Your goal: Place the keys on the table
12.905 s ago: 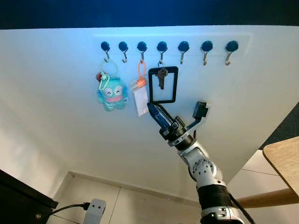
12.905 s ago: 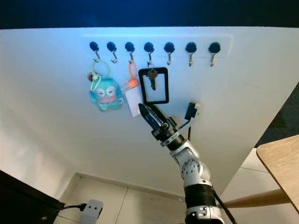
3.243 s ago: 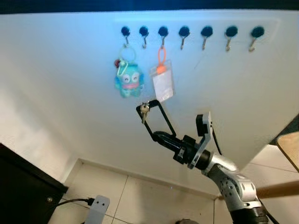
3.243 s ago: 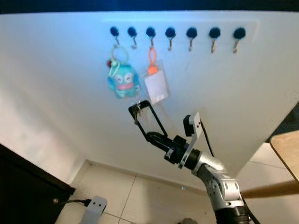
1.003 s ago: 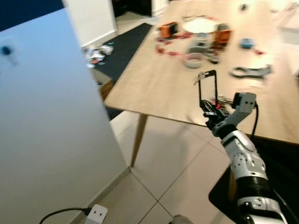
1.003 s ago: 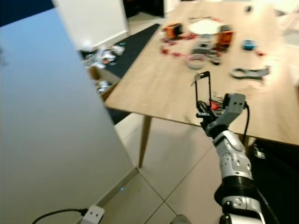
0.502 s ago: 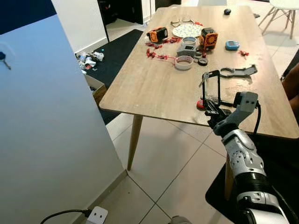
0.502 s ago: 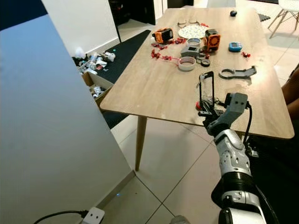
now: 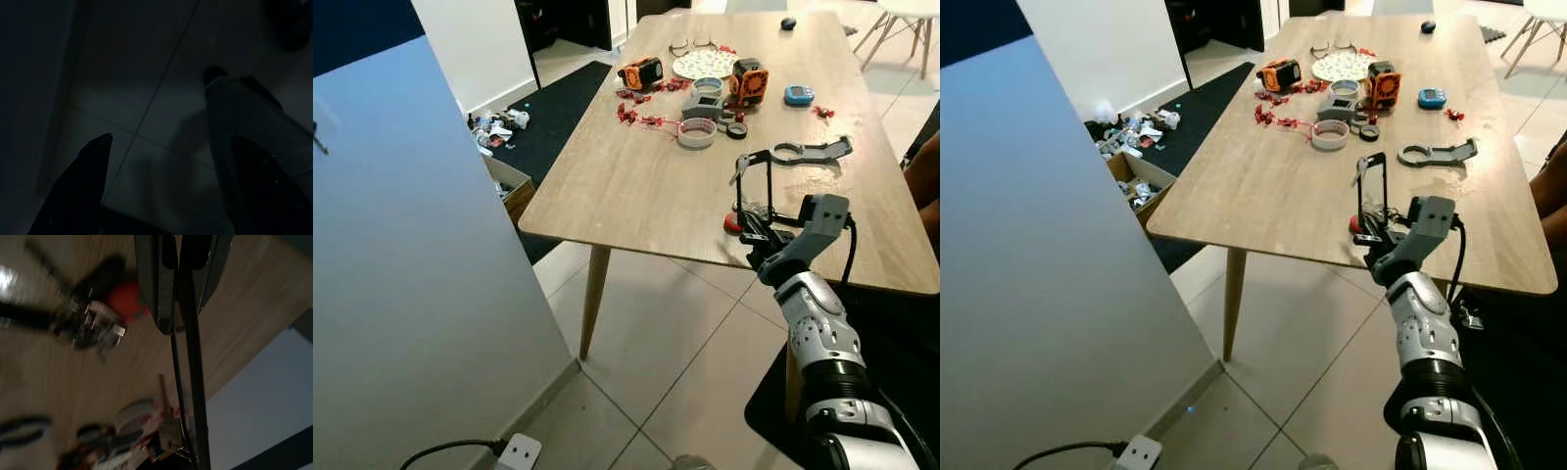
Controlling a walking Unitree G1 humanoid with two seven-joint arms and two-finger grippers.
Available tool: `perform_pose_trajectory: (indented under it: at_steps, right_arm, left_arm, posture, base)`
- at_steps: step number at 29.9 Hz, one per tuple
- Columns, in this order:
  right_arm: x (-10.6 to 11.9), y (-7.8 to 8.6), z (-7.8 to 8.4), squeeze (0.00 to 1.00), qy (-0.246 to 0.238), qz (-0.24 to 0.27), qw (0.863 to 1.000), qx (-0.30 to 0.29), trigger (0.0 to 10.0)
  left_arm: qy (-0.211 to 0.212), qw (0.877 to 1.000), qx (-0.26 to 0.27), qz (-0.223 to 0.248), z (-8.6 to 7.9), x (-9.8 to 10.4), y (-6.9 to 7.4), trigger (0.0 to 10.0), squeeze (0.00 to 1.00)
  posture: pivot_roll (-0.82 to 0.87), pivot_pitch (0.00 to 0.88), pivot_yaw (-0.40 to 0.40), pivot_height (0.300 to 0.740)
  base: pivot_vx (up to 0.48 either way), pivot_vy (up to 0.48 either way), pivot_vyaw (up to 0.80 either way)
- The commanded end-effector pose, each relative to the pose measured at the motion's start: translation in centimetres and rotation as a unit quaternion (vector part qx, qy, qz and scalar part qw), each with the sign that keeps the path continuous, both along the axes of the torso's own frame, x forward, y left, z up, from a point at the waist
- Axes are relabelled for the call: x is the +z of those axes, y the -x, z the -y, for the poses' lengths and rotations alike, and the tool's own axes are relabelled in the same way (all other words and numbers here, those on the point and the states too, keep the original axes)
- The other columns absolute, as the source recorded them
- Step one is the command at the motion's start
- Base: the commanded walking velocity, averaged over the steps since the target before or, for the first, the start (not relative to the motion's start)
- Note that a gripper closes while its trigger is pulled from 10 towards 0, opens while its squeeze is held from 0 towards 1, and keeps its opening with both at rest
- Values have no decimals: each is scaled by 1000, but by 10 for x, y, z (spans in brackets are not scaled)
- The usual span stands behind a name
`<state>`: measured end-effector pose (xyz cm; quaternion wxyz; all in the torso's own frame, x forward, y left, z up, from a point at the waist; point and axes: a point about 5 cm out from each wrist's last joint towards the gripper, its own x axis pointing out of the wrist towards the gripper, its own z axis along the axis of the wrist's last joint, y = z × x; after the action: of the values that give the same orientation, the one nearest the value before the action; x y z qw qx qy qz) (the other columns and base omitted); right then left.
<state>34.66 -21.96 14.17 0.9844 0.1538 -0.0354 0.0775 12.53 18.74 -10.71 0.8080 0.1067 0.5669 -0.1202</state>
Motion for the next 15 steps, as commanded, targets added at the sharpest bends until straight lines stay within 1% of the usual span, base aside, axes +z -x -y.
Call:
perform_pose_trajectory:
  at_steps: [1,9,10,15]
  right_arm:
    - [-3,-1,-8,0,-5,-2,1000,9,10000]
    - [-4,-2,-7,0,-2,-3,1000,6,10000]
    - [-5,-2,-7,0,0,-3,1000,6,10000]
    - [-5,-2,-7,0,1,-4,1000,5,10000]
  left_arm:
    - [-3,1000,2,-12,-4,-2,8,10000,0]
    - [-2,1000,1,-11,-4,-2,7,10000,0]
    - [-4,1000,9,-9,-5,-2,7,10000,0]
    - [-3,1000,12,-8,-4,-2,7,10000,0]
  posture:
    - [-151,69,137,740]
    - [-148,71,137,740]
    - [-148,71,137,740]
    - [-148,67,136,740]
  base:
    - [382,0,0]
    - [391,0,0]
    - [240,0,0]
    - [0,0,0]
